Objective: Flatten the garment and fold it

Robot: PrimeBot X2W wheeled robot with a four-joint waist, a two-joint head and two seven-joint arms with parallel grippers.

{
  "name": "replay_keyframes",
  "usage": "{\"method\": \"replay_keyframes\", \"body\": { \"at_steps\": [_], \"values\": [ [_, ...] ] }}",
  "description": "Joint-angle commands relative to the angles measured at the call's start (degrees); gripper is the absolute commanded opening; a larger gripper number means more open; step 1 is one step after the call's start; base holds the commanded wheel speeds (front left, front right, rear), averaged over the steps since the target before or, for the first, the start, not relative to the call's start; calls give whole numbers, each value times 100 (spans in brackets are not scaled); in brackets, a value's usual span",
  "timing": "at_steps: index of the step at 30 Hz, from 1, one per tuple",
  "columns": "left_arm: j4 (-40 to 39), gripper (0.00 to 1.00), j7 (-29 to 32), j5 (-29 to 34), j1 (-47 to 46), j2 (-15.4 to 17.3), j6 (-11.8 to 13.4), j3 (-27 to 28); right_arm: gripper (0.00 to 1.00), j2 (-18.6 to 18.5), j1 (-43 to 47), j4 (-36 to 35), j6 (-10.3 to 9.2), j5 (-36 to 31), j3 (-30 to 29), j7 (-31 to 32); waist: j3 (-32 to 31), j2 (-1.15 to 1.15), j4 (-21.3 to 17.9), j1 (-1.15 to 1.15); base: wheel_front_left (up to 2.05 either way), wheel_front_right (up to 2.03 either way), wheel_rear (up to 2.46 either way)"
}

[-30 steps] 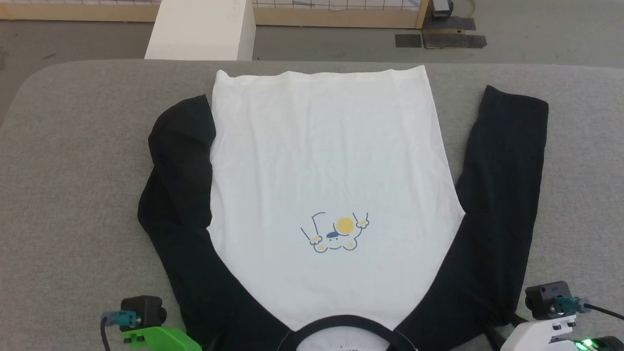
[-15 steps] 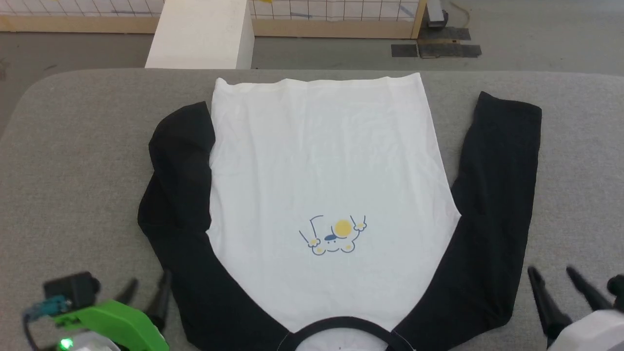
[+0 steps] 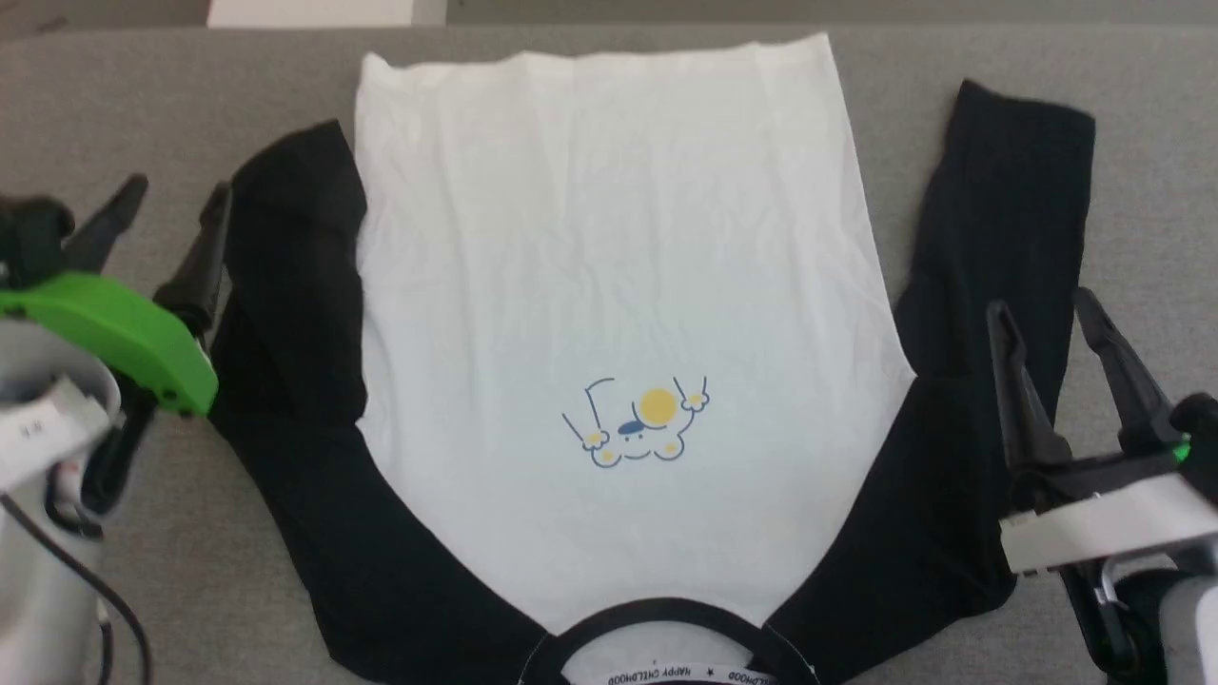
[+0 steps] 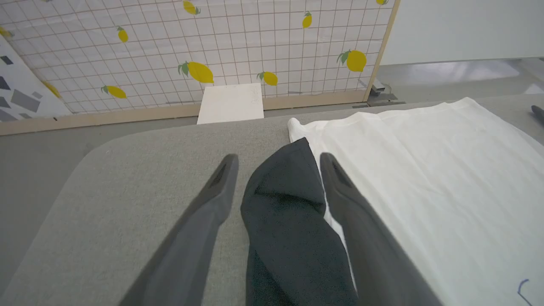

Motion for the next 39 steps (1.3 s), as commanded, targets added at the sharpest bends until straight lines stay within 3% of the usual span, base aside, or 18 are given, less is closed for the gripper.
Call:
{"method": "replay_keyframes", "body": {
  "at_steps": [1, 8, 14, 19, 32, 39],
  "values": [
    [123, 100, 134, 17, -309, 117, -83, -106, 100, 8, -154, 62, -9, -22, 57, -82, 540, 0, -220, 0, 0, 0, 0],
    [618, 100, 1246, -567, -1645, 860, -243, -569, 100, -24, -624, 251, -9, -104, 309, -243, 1095, 0, -494, 0, 0, 0, 0],
    [799, 100, 2116, -919, -2266, 1253, -250, -859, 100, -30, -857, 303, -9, -95, 449, -328, 1354, 0, -692, 0, 0, 0, 0],
    [1030, 100, 2489, -1106, -2427, 1287, -153, -841, 100, 27, -959, 253, -9, -93, 509, -413, 1442, 0, -820, 0, 0, 0, 0],
    [1043, 100, 3682, -1446, -2015, 1410, 481, -901, 100, 88, -921, 224, -9, -61, 435, -471, 1446, 0, -905, 0, 0, 0, 0],
    [868, 100, 3787, -1456, -1758, 1460, 672, -912, 100, 94, -883, 224, -9, -66, 469, -400, 1307, 0, -848, 0, 0, 0, 0]
  ]
}}
